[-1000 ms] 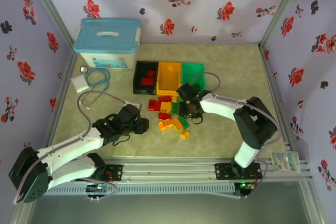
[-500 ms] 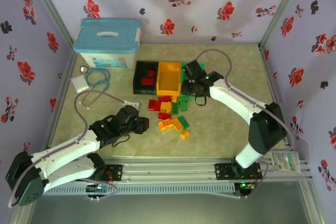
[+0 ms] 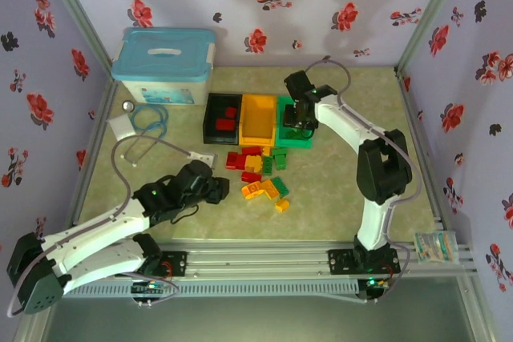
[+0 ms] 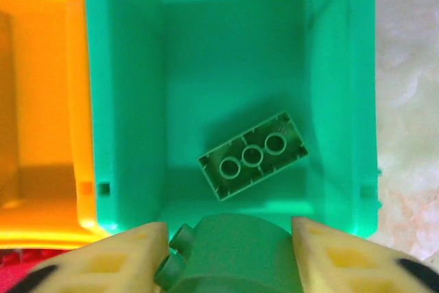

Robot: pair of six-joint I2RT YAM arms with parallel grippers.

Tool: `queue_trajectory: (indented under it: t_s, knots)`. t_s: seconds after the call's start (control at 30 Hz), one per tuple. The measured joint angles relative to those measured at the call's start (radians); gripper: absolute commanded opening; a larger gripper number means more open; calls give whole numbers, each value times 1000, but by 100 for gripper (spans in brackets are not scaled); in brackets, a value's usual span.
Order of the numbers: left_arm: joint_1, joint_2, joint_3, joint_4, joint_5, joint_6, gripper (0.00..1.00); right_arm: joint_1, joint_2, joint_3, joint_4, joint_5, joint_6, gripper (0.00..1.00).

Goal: Sort the legos into containers by color
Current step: Place the lego in the container, then pick up the lego from the center of the table.

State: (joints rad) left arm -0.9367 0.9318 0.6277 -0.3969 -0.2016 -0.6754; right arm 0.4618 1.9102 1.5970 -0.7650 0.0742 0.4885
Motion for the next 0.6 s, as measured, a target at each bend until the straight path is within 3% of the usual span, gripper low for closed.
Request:
queue_trajectory:
  t_s: [0.03, 0.07, 0.1, 0.3, 0.6]
  knots:
    - [-2, 11, 17, 0, 5, 1, 50, -2, 13, 19, -4, 0, -3, 72]
    - [-2, 24, 32, 1, 14, 1, 51, -2, 15, 27, 0, 1, -1, 95]
    - [-2, 37, 47, 2, 23, 1, 52, -2, 11, 27, 0, 5, 8, 99]
    - [-6, 177, 161, 11, 87, 1, 53, 47, -151, -154, 76, 36, 52, 99]
    - [-18, 448, 341, -13, 135, 5, 60, 69, -536, -463, 157, 52, 103, 99]
